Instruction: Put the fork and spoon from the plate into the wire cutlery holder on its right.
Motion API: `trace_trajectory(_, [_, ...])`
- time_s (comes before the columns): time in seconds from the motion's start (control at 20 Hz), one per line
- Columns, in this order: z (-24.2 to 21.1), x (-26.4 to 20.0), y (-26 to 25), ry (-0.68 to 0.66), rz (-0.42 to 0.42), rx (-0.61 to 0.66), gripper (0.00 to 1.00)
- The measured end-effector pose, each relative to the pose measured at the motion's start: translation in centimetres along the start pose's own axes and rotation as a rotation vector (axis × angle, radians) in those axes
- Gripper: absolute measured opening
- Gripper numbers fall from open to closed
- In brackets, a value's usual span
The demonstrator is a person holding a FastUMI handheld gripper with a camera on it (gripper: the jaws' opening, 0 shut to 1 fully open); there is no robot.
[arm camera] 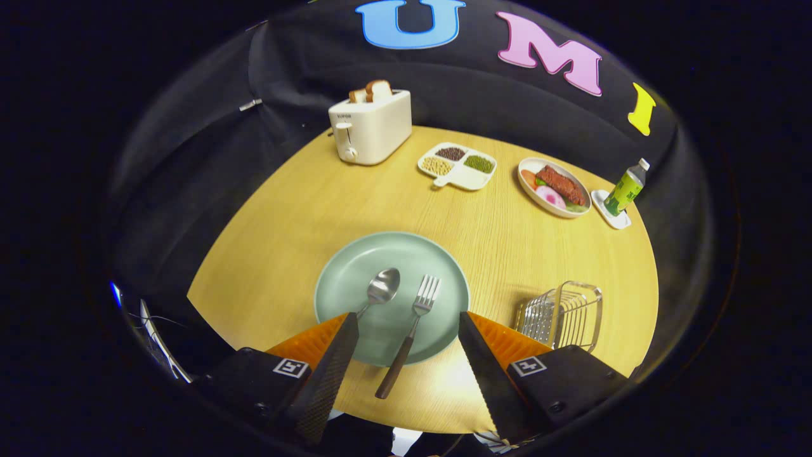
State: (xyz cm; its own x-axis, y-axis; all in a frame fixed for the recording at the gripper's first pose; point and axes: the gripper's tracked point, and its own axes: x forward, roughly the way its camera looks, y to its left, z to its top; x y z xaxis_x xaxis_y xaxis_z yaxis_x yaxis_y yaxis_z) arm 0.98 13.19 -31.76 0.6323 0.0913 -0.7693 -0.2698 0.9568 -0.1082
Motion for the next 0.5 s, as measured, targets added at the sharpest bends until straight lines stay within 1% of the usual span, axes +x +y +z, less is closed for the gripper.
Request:
trace_trajectory(0.1, [-1.4, 1.6, -0.1, 0.058, -0.012, 0.002, 0.97])
trace_trajectory(0.25, [-2.9, 3.6, 0.2, 0.131, -0.005, 0.032, 0.97])
trace_trajectory(0.35, [-3.8, 4.6, 0.3, 0.172, -0.007, 0.030, 0.94])
trace_trajectory(0.5, [-5.3, 5.7, 0.4, 0.224, -0.014, 0.034, 0.82])
